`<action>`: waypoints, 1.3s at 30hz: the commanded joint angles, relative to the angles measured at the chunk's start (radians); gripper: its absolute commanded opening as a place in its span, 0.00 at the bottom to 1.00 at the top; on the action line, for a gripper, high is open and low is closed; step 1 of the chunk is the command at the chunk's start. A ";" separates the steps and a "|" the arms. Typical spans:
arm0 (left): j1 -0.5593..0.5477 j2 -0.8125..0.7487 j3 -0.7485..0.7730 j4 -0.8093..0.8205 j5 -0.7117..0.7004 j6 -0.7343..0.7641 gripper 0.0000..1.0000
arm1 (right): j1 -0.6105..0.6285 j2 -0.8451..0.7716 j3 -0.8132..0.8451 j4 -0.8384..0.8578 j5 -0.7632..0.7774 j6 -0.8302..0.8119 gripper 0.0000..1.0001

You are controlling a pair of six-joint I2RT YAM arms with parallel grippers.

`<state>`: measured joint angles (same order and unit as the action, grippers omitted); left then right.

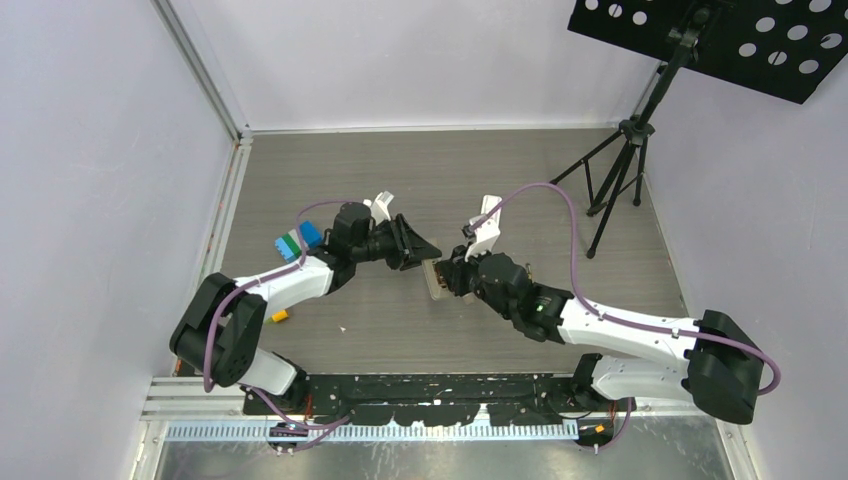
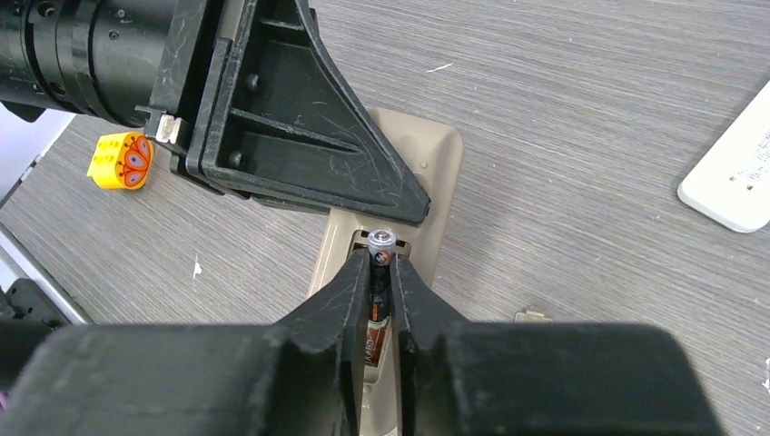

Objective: Load the batteries into the remote control

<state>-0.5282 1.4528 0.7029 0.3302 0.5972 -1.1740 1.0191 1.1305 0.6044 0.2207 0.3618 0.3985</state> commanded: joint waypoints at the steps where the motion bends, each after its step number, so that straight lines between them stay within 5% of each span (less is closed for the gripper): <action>1: 0.002 -0.017 0.045 0.029 0.032 -0.018 0.00 | 0.004 -0.020 0.001 0.037 -0.032 -0.021 0.23; 5: 0.002 -0.003 0.050 0.036 0.030 -0.012 0.00 | 0.004 -0.054 0.005 -0.012 -0.042 0.004 0.35; 14: 0.004 0.023 0.055 0.056 0.031 -0.001 0.00 | 0.004 -0.108 0.048 -0.104 -0.040 0.054 0.40; 18: 0.008 0.039 0.055 0.059 0.015 0.026 0.00 | 0.003 -0.131 0.093 -0.159 -0.018 0.103 0.56; 25: 0.010 0.035 0.017 0.237 -0.058 0.051 0.00 | -0.025 -0.130 0.148 -0.329 0.121 0.407 0.75; 31: 0.011 0.036 0.049 0.274 -0.147 0.099 0.00 | -0.266 -0.147 0.141 -0.594 -0.013 0.855 0.83; 39: 0.011 0.077 0.067 0.367 -0.227 0.048 0.00 | -0.328 -0.206 0.049 -0.406 -0.117 1.094 0.95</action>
<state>-0.5213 1.5139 0.7307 0.5533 0.4221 -1.0981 0.6933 0.9459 0.6704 -0.2859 0.2890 1.2892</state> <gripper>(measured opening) 0.292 0.934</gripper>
